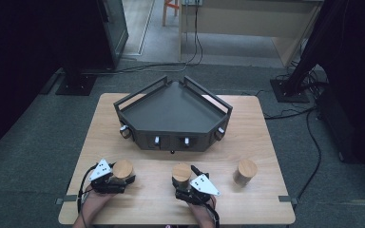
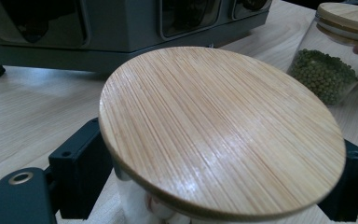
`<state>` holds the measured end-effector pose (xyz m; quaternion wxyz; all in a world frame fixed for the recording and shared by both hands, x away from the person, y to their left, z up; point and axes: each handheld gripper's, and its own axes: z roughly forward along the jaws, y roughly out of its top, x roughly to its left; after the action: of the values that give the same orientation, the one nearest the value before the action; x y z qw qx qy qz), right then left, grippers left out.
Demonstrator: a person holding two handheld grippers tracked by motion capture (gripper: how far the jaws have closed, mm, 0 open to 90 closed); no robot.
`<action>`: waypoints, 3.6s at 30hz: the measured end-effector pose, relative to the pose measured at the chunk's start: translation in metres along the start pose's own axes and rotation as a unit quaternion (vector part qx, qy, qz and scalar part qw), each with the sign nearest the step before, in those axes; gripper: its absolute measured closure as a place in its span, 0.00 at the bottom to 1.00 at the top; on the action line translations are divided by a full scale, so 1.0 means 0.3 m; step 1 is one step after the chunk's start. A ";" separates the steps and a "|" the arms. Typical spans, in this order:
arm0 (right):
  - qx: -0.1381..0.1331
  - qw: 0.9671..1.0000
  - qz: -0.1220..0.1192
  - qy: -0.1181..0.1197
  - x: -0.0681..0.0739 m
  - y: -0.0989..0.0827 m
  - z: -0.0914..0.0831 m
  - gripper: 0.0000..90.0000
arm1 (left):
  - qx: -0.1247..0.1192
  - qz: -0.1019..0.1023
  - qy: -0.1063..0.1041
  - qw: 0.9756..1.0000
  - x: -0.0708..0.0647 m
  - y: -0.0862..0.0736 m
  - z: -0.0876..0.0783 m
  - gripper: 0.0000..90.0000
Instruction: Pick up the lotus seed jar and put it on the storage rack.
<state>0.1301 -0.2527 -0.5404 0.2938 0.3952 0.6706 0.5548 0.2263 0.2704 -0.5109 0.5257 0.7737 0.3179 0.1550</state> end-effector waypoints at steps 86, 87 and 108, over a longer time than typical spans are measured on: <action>-0.025 1.000 0.004 -0.001 0.000 -0.029 -0.012 0.14 | -0.015 0.011 0.021 1.000 -0.047 0.071 -0.011 0.27; -0.025 1.000 0.004 -0.001 0.000 -0.029 -0.012 0.14 | -0.015 0.009 0.021 1.000 -0.044 0.075 -0.013 0.27; -0.031 1.000 0.004 0.000 -0.003 -0.037 -0.015 0.14 | -0.015 0.028 0.017 0.999 -0.025 0.223 -0.014 0.27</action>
<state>0.1246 -0.2564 -0.5502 0.3035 0.3887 0.6514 0.5767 0.2403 0.2521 -0.4473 0.5275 0.7714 0.3024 0.1879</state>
